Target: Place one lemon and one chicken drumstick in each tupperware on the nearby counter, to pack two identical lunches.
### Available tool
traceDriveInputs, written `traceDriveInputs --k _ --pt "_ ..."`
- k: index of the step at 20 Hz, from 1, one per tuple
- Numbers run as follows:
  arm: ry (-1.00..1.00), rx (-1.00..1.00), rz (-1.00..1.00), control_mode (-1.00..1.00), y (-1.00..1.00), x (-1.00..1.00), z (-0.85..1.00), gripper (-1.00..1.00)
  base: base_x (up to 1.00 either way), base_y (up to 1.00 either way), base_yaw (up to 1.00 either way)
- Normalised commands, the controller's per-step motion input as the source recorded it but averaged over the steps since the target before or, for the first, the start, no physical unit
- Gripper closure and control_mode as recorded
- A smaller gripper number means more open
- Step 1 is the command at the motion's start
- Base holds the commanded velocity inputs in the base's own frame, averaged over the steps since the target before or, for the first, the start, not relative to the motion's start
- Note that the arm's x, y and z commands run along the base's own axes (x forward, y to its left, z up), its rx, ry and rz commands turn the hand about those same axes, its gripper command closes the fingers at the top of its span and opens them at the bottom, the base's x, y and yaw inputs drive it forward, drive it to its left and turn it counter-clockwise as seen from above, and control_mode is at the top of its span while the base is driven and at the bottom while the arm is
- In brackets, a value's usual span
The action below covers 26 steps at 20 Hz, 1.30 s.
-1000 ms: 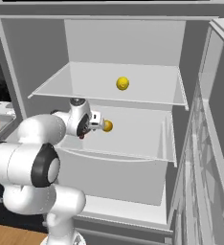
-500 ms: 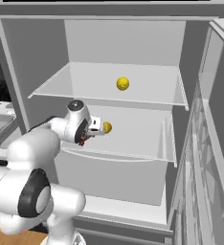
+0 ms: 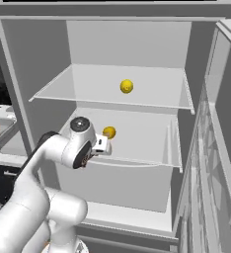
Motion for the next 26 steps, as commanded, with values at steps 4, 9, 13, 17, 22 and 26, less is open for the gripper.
traceDriveInputs --k 4,9,13,17,22,26 --pt "0.00 0.01 0.01 -1.00 -0.05 -0.98 0.94 1.00 0.00 0.00 0.00" --pt "0.00 0.00 0.06 -1.00 0.00 -0.72 0.92 1.00 0.00 0.00 0.00" --pt "0.00 -0.04 0.06 -1.00 0.18 -0.90 0.81 1.00 0.00 0.00 0.00" --pt "0.00 0.00 0.00 1.00 0.00 0.00 0.00 1.00 -1.00 0.37 0.05" --pt "0.00 0.00 0.00 1.00 0.00 0.00 0.00 1.00 -0.98 0.86 0.10" --pt "0.00 0.00 0.00 1.00 0.00 0.00 0.00 1.00 -0.21 1.00 0.08"
